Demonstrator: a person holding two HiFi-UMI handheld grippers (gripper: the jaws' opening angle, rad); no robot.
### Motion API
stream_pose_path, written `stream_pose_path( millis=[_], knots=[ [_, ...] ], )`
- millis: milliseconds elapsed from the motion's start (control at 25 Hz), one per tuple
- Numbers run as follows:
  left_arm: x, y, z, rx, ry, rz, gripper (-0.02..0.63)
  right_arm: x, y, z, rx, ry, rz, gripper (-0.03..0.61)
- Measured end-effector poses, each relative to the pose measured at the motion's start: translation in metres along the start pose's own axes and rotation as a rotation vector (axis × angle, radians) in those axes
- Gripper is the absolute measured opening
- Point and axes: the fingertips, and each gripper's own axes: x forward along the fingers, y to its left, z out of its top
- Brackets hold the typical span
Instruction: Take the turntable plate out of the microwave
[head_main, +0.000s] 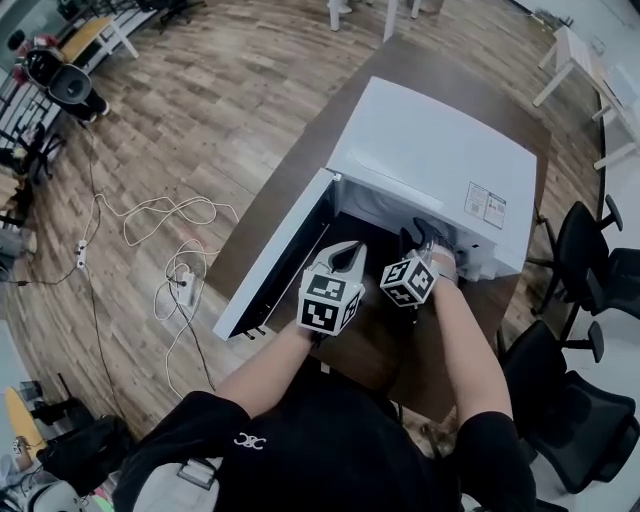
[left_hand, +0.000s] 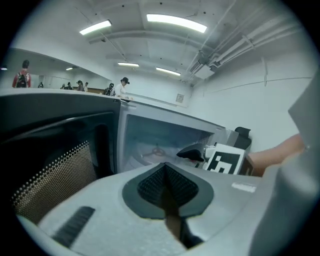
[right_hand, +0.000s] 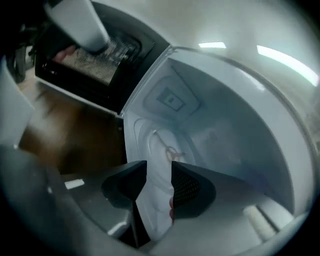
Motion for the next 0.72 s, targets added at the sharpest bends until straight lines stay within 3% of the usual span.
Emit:
stream_pose_path(
  millis=[120, 320, 720],
  knots=[
    [-0.001, 0.005, 0.0, -0.008, -0.004, -0.017, 0.008, 0.015, 0.007, -0.01, -0.17, 0.08, 0.024, 0.183],
    [-0.004, 0.008, 0.002, -0.024, -0.015, -0.047, 0.008, 0.023, 0.007, -0.021, -0.32, 0.165, 0.062, 0.186],
    [-0.008, 0.011, -0.003, -0.028, -0.013, -0.072, 0.008, 0.04, 0.006, -0.026, -0.407, 0.209, 0.036, 0.164]
  ],
)
